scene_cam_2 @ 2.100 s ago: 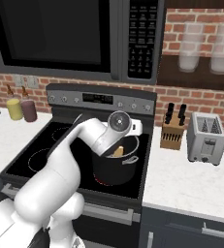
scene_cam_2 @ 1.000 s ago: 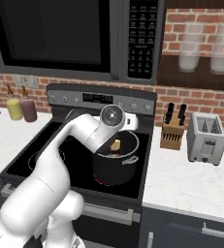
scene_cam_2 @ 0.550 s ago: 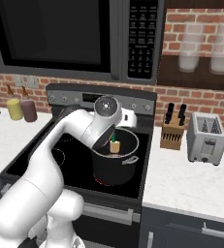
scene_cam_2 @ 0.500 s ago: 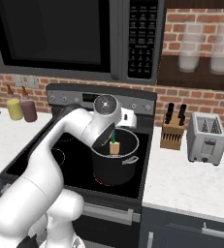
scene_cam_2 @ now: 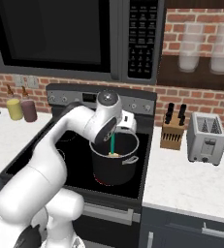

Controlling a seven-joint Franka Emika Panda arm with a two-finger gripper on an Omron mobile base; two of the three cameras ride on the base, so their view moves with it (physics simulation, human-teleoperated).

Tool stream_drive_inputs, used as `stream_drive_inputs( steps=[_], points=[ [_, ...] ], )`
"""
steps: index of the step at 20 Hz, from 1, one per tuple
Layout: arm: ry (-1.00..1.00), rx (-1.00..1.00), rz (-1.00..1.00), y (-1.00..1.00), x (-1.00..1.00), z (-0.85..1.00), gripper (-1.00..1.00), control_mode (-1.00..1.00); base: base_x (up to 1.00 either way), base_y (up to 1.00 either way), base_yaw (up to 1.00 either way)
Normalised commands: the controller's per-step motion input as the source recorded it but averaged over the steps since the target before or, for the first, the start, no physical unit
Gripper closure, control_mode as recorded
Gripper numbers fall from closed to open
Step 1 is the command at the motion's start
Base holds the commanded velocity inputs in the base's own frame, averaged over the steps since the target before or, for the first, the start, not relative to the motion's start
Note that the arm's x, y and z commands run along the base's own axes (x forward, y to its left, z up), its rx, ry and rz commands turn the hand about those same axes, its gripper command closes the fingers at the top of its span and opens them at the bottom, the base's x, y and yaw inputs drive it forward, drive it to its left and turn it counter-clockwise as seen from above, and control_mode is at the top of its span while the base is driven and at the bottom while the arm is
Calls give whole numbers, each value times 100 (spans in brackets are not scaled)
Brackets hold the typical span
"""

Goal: Put the bell pepper and sweet potato in the pot. Retrieve the spatula and lightly stir the vegetables in the pot.

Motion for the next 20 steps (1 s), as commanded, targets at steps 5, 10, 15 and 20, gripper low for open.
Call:
stream_drive_inputs(
  steps=[5, 10, 15, 20],
  points=[
    [-1, 2, 0, 0, 0, -62, 100, -100, 0, 0, 0],
    [-7, 5, 0, 0, 9, -59, 100, -100, 0, 0, 0],
    [-8, 3, 0, 0, 33, -46, 100, -100, 0, 0, 0],
    [-11, 2, 0, 0, 51, -8, 100, -100, 0, 0, 0]
  ],
)
